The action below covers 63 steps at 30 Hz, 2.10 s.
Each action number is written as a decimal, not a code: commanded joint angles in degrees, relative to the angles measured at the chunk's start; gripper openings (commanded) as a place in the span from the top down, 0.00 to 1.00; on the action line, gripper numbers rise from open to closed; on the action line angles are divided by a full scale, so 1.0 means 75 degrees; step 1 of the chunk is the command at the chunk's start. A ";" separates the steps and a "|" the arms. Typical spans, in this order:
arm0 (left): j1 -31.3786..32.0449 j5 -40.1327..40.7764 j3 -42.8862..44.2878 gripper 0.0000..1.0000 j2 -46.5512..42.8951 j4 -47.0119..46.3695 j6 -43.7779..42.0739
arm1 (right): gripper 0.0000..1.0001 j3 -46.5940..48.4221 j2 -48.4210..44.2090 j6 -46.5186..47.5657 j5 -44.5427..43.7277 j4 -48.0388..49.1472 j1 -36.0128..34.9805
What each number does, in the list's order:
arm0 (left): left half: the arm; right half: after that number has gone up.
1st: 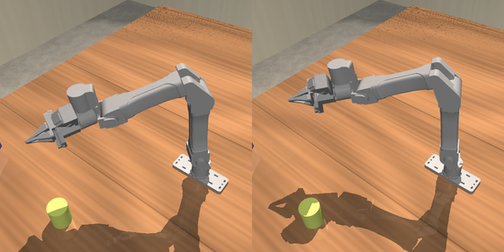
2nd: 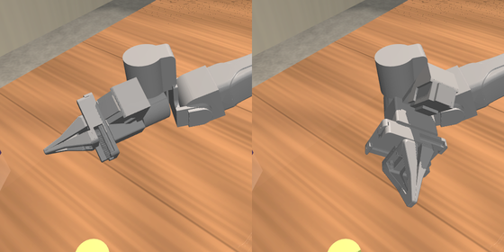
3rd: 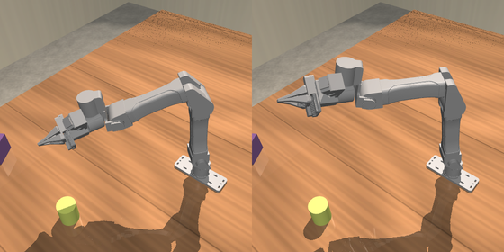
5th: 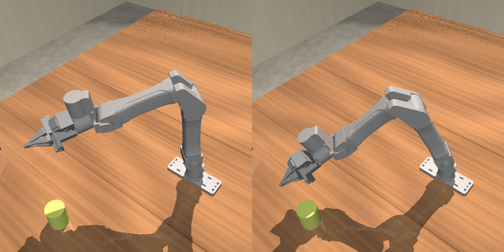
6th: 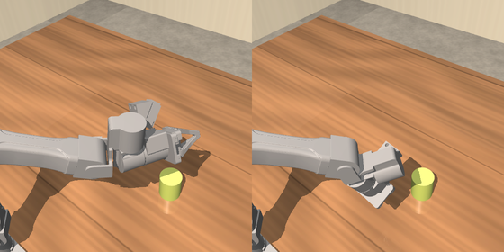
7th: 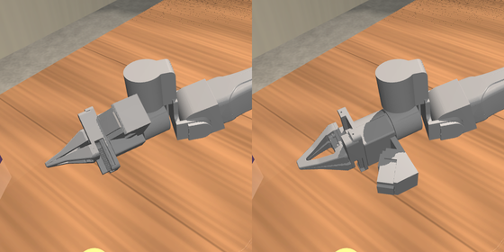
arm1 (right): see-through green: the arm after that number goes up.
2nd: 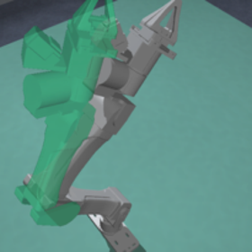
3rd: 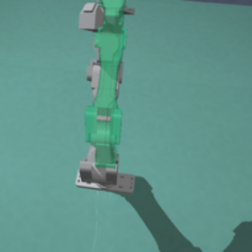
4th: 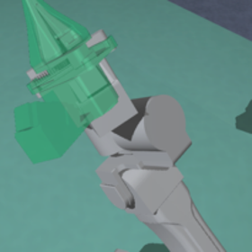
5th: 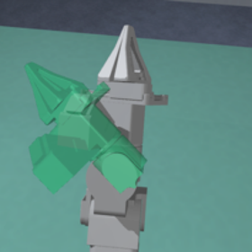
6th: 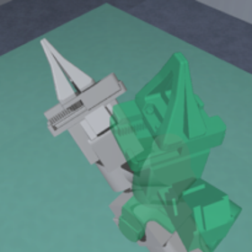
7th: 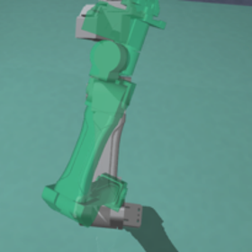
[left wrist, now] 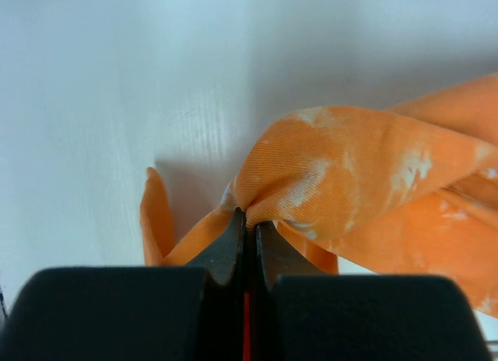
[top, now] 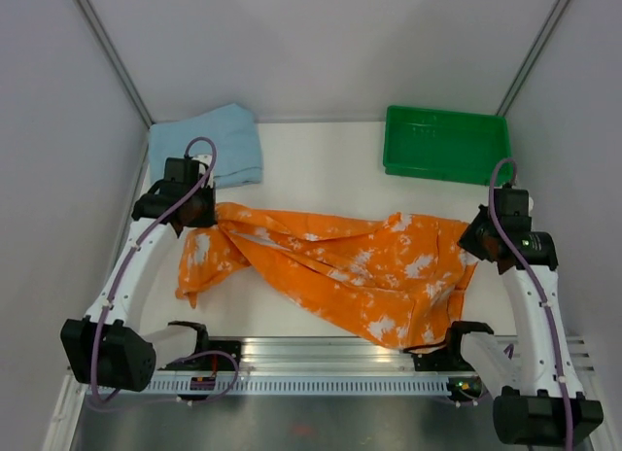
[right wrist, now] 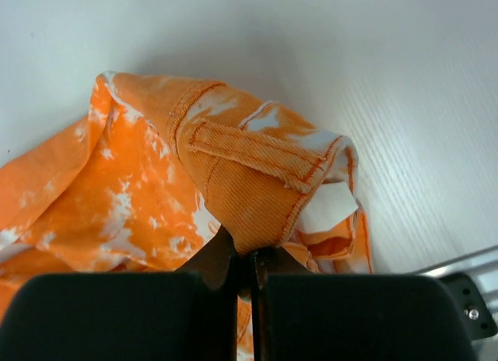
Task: Fold and stack the trousers
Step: Move the trousers to the center of the board
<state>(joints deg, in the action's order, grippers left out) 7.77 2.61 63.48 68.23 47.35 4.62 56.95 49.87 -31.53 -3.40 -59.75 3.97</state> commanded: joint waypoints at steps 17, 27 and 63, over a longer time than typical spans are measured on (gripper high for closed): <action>-0.0356 0.0345 0.0219 0.89 -0.0016 -0.2213 -0.0734 | 1.00 0.2006 0.4519 0.1930 -0.1116 0.3419 0.0631; -0.0356 0.1245 0.1542 0.06 0.1732 -0.0713 0.0660 | 0.04 0.2905 0.4930 0.2141 0.0065 0.2602 0.0702; -0.0356 0.0739 -0.2219 0.11 -0.0893 -0.0678 0.5278 | 1.00 -0.2345 0.4284 -0.0555 -0.0577 0.3526 0.0432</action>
<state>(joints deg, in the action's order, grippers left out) 5.19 3.18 42.59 64.36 41.78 47.18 38.44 78.04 -34.46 0.16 -35.94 7.01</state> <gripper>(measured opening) 0.896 0.023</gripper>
